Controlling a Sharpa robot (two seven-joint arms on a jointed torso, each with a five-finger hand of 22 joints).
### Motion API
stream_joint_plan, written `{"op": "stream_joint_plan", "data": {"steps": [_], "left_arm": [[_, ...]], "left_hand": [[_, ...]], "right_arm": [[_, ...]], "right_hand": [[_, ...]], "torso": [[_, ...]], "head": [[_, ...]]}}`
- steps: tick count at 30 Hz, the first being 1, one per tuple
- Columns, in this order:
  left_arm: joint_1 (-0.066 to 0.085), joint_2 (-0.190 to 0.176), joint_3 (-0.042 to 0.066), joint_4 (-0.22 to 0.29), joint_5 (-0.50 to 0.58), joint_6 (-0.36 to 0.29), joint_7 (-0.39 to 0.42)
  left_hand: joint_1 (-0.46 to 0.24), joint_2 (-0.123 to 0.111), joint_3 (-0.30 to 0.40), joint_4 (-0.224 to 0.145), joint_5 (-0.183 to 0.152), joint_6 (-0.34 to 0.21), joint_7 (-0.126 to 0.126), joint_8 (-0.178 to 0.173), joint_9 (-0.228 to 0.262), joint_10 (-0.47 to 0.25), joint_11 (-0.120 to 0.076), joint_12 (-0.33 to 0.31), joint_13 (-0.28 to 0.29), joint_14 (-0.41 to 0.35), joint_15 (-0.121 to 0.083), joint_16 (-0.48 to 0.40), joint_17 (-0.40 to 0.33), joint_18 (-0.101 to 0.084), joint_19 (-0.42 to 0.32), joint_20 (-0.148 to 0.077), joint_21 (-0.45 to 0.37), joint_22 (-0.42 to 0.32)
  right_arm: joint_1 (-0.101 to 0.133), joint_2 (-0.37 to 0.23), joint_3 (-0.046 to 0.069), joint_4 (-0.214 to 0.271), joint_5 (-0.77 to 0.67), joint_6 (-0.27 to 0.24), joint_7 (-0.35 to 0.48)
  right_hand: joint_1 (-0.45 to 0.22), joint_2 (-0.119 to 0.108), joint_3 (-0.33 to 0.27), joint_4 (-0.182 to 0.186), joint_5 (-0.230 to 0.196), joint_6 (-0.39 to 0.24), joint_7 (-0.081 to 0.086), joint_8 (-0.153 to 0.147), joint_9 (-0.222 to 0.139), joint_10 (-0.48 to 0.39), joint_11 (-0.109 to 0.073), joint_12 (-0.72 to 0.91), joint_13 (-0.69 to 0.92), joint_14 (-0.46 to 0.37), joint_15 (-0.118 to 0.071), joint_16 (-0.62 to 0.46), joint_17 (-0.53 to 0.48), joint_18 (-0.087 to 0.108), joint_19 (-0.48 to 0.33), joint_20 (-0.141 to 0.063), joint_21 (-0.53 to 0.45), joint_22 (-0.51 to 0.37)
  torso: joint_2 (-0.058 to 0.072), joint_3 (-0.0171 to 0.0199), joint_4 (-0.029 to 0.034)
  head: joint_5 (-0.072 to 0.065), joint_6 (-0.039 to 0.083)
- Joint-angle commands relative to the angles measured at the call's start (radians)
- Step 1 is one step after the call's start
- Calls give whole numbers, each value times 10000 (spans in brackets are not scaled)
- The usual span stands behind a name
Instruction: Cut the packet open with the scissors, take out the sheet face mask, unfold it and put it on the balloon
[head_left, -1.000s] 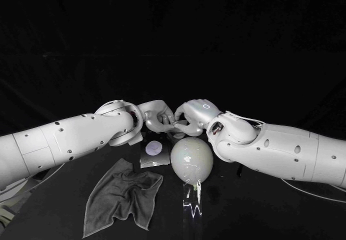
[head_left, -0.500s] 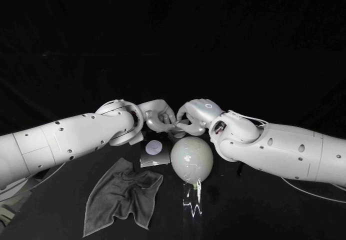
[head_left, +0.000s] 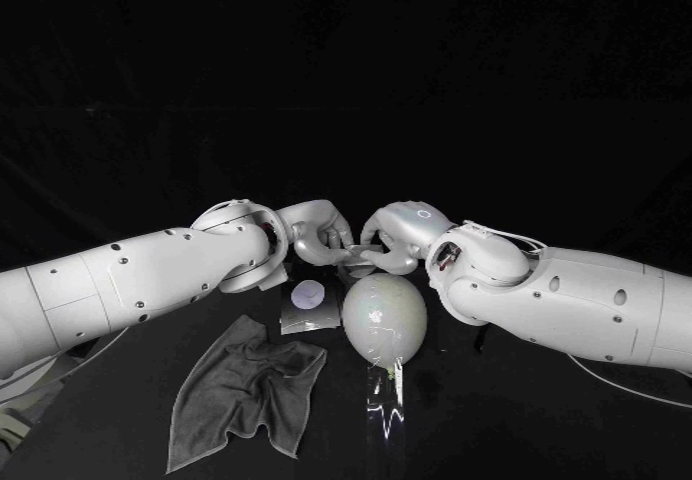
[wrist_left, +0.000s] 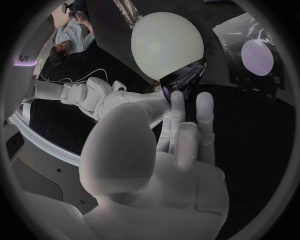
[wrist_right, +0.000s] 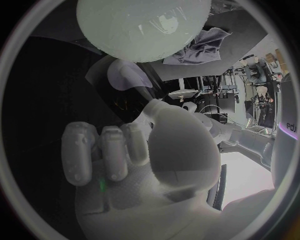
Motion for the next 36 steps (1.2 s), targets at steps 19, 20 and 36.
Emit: {"op": "stream_joint_plan", "data": {"steps": [19, 20, 36], "left_arm": [[16, -14, -4, 205, -429, -544, 173], [16, -16, -4, 202, -393, -605, 191], [18, 20, -12, 209, -27, -936, -239]], "left_hand": [[-331, 29, 83, -77, 28, -56, -18, 390, 517, 312, -258, 38, -41, 57, 6, -9, -118, 118, -14, -53, 48, 16], [-331, 29, 83, -77, 28, -56, -18, 390, 517, 312, -258, 38, -41, 57, 6, -9, -118, 118, -14, -53, 48, 16], [-2122, -873, -3214, 918, 17, -913, 396, -132, 273, -1137, 256, -810, -428, -1055, 496, -786, -2483, 96, -471, 429, -778, -485]], "right_arm": [[47, -55, 18, 123, 429, -670, 304], [47, -57, 20, 133, 452, -716, 315], [45, 4, 30, 272, 456, -1072, 100]], "right_hand": [[597, 616, 621, -322, -13, 539, -274, 611, 339, 783, -312, 746, 2195, 1046, -299, 35, 2626, -35, 645, -171, 456, 2396], [585, 603, 621, -332, -13, 542, -281, 634, 355, 786, -318, 748, 2197, 1046, -303, 35, 2626, -36, 647, -176, 460, 2397], [567, 592, 627, -360, -12, 545, -295, 684, 389, 796, -331, 766, 2212, 1046, -313, 35, 2626, -38, 652, -187, 471, 2400]], "torso": [[-9, 1, 2], [-9, 1, 2], [6, 1, 4]], "head": [[-34, -51], [-34, -51], [-72, -32]]}}
